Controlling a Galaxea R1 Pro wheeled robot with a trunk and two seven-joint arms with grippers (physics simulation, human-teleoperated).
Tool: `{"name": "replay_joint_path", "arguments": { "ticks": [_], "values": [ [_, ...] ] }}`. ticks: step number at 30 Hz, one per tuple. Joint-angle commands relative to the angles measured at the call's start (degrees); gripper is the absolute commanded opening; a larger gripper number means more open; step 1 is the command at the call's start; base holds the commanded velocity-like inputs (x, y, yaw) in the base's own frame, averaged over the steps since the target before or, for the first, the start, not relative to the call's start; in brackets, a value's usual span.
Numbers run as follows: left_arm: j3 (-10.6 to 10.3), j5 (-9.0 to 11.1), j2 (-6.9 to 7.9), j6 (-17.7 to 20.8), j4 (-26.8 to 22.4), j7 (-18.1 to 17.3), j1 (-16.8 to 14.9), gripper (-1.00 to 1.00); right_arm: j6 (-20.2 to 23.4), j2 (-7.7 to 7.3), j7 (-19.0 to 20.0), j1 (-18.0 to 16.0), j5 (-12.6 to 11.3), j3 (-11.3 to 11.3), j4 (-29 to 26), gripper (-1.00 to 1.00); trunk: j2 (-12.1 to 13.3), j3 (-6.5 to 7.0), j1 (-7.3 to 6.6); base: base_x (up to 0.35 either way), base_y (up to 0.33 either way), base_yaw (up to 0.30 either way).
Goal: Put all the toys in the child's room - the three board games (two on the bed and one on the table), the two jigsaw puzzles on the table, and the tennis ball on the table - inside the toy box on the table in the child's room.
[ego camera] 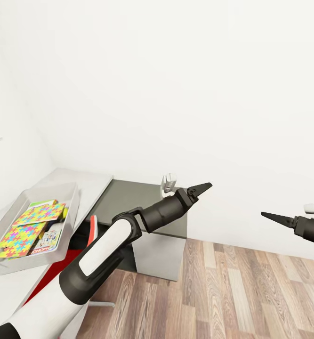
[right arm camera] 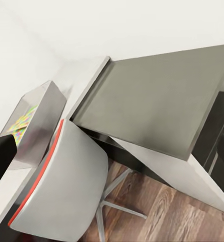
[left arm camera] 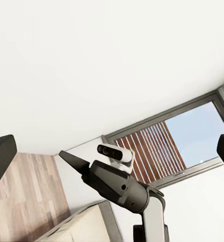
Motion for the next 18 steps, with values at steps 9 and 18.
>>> {"name": "replay_joint_path", "arguments": {
  "ticks": [9,18],
  "values": [
    [0.2,-2.0,0.88,0.1,0.2,0.9,0.5,1.00,0.2,0.00,0.4,-0.1,0.3,0.0,0.0,1.00,-0.1,0.72,0.04,-0.010,0.000,0.000],
    [3.4,-4.4,2.85,0.1,1.0,1.4,3.6,1.00,0.2,0.28,0.1,0.0,0.3,0.1,0.0,1.00,-0.1,1.56,0.04,-0.001,0.000,0.000]
  ]
}}
